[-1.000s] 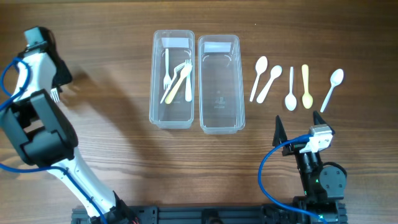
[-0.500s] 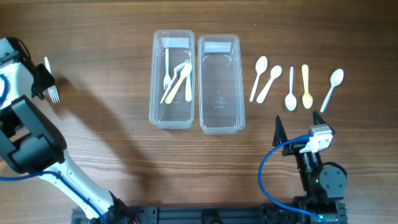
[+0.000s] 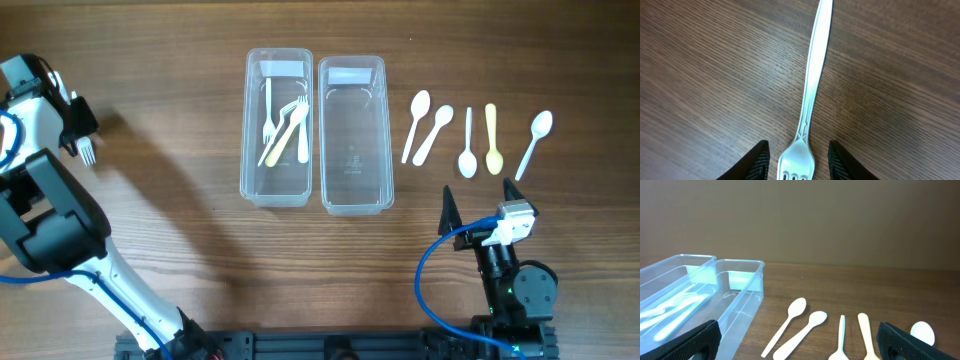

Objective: Pack container
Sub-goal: 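Lower the white fork onto the table with the left gripper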

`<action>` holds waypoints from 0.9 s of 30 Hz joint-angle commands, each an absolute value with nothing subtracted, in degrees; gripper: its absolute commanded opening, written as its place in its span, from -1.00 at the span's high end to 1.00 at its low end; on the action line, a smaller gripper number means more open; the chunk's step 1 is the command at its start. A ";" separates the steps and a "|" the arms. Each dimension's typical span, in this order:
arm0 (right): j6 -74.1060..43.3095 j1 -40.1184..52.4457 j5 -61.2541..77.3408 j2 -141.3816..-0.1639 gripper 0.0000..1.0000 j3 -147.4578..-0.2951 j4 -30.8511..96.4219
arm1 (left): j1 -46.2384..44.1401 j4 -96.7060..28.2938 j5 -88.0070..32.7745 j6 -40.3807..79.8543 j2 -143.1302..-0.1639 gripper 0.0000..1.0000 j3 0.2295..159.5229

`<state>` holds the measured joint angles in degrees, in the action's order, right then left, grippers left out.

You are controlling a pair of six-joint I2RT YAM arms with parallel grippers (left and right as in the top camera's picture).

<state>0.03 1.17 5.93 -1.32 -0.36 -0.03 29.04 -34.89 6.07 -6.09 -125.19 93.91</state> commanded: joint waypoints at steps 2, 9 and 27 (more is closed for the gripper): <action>-0.01 0.93 5.32 -1.41 -1.00 -0.30 -0.34 | 29.02 -34.26 4.95 -7.31 -128.09 0.25 94.08; 0.01 0.93 5.32 -1.41 -0.99 -0.30 -0.34 | 28.97 -35.66 4.95 -7.29 -130.15 0.24 94.08; -0.01 0.93 5.32 -1.41 -1.00 -0.30 -0.34 | 28.97 -40.69 5.02 -7.29 -125.21 0.55 94.21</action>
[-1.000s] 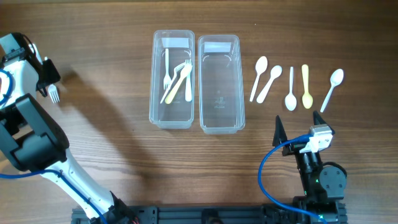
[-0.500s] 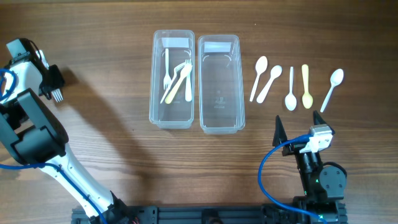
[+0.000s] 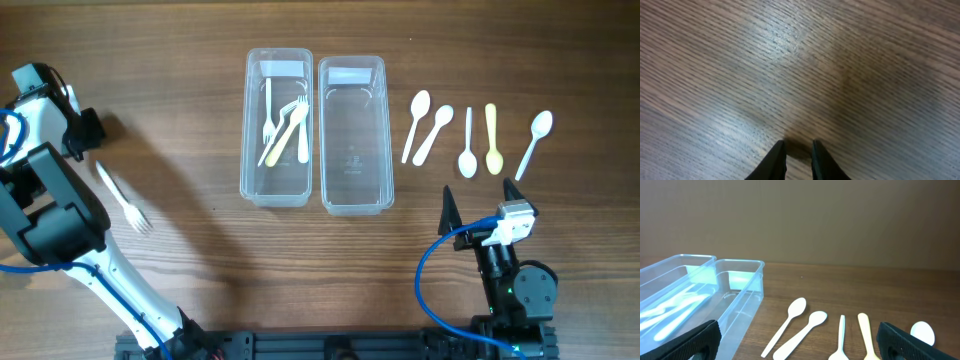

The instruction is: Pack container

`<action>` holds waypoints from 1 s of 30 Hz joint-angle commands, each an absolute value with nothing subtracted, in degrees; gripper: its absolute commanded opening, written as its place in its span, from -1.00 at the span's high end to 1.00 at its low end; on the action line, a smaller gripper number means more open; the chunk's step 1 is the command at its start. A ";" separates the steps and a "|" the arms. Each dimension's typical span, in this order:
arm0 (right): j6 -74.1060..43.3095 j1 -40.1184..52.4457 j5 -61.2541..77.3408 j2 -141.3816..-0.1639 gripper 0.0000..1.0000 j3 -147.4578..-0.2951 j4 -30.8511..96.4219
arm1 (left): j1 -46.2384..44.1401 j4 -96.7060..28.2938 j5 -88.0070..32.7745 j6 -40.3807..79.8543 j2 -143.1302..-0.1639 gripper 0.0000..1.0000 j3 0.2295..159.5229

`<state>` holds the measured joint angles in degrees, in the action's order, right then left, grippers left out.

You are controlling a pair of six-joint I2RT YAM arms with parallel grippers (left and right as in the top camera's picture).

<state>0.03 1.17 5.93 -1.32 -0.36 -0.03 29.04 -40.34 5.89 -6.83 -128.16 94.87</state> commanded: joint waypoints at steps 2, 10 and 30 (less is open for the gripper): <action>-0.01 0.93 5.32 -1.41 -1.00 -0.30 -0.34 | 28.97 -40.73 4.99 -7.27 -123.90 0.49 94.21; -0.01 0.93 5.32 -1.41 -1.00 -0.30 -0.34 | 26.24 -46.96 4.95 0.45 -120.14 0.24 94.21; -0.01 0.93 5.32 -1.41 -1.00 -0.30 -0.34 | 15.81 -75.26 -0.38 25.65 -114.02 -0.24 91.88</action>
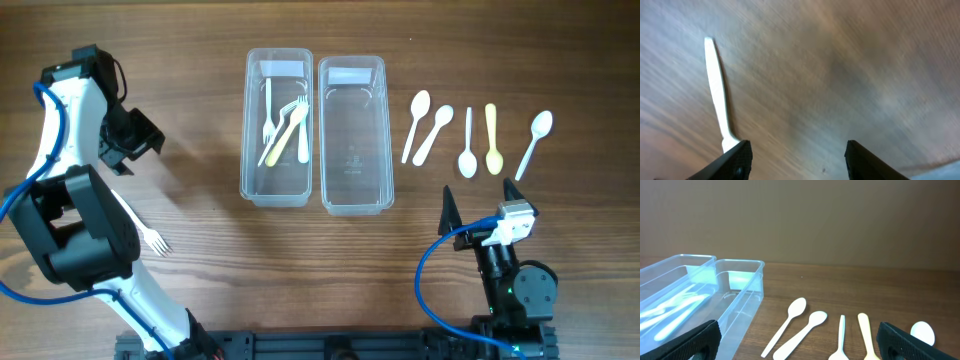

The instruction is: Pack container

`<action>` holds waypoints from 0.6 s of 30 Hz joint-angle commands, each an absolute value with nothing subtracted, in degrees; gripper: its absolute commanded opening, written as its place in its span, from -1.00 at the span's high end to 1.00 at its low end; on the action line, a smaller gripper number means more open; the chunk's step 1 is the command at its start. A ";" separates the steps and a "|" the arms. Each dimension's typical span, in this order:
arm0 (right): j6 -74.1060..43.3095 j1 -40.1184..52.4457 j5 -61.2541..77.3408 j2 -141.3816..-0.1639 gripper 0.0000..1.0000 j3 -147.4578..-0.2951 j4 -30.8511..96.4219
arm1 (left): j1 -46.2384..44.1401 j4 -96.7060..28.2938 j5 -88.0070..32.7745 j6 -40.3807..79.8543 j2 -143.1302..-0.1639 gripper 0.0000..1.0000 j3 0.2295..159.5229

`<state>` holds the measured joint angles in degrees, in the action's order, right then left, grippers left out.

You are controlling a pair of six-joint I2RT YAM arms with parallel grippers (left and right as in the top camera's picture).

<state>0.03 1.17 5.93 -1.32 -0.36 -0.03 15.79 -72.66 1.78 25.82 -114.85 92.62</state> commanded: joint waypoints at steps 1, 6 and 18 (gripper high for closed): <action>-0.01 0.93 5.32 -1.41 -0.99 -0.30 -0.34 | 15.81 -76.38 -0.40 24.93 -113.67 -0.24 91.88; -0.01 0.93 5.32 -1.41 -1.00 -0.30 -0.34 | 15.81 -79.35 0.16 23.99 -107.57 -0.26 91.88; -0.01 0.93 5.32 -1.41 -1.00 -0.30 -0.34 | 15.88 -70.17 2.44 26.28 -83.20 -0.31 73.73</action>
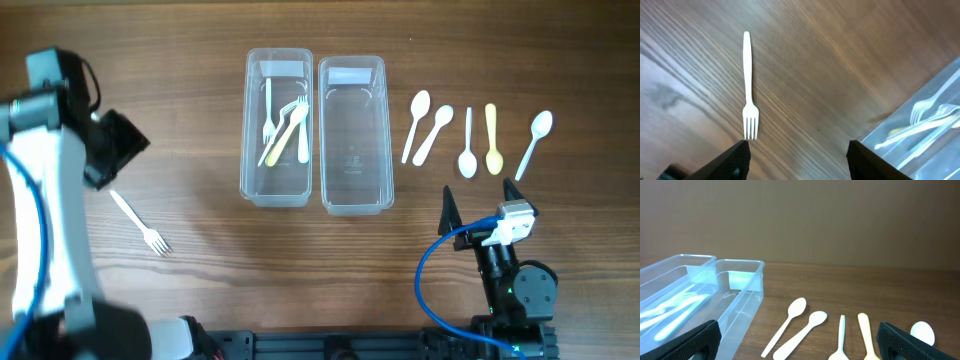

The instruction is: Pack container

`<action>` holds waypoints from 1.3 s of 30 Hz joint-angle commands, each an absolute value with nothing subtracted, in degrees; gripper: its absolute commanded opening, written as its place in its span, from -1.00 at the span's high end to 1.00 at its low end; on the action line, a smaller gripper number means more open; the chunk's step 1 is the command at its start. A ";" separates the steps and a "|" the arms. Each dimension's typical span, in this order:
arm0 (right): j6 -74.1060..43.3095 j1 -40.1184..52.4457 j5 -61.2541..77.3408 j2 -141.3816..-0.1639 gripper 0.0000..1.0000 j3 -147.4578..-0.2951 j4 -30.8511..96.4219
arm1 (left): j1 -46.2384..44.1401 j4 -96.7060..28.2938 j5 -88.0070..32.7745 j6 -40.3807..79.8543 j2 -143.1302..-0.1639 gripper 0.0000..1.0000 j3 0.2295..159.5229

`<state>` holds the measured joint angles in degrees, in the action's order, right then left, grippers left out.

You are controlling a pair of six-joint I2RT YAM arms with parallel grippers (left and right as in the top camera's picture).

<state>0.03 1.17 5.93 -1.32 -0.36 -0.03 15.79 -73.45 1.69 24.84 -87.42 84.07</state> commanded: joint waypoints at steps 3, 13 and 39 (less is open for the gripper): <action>-0.03 0.93 5.32 -1.41 -0.99 -0.30 -0.34 | 15.97 -62.70 2.44 26.68 -80.51 -0.37 62.28; -0.01 0.93 5.32 -1.41 -1.00 -0.30 -0.34 | 19.84 -49.45 2.00 26.72 -87.37 -0.43 53.12; -0.01 0.93 5.32 -1.41 -1.00 -0.30 -0.34 | 23.44 -39.44 3.14 21.19 -100.31 0.00 50.37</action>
